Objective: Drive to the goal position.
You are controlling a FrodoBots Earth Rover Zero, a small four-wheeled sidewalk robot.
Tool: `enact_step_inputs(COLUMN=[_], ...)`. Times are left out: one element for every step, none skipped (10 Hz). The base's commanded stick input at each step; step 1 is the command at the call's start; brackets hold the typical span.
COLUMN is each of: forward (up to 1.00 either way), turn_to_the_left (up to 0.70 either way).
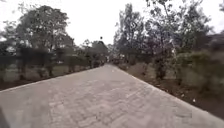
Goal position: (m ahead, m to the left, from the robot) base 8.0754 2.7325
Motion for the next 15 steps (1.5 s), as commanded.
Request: enact_step_inputs(forward=[0.7, 0.7, 0.7, 0.7, 0.7, 0.7, 0.7, 0.7, 0.7, 0.7, 0.7, 0.7, 0.7, 0.7, 0.7], turn_to_the_left=[0.03, 0.03, 0.03, 0.04, 0.06, 0.06, 0.06, 0.06, 0.05, 0.05, 0.05, 0.05, 0.05, 0.05, 0.06])
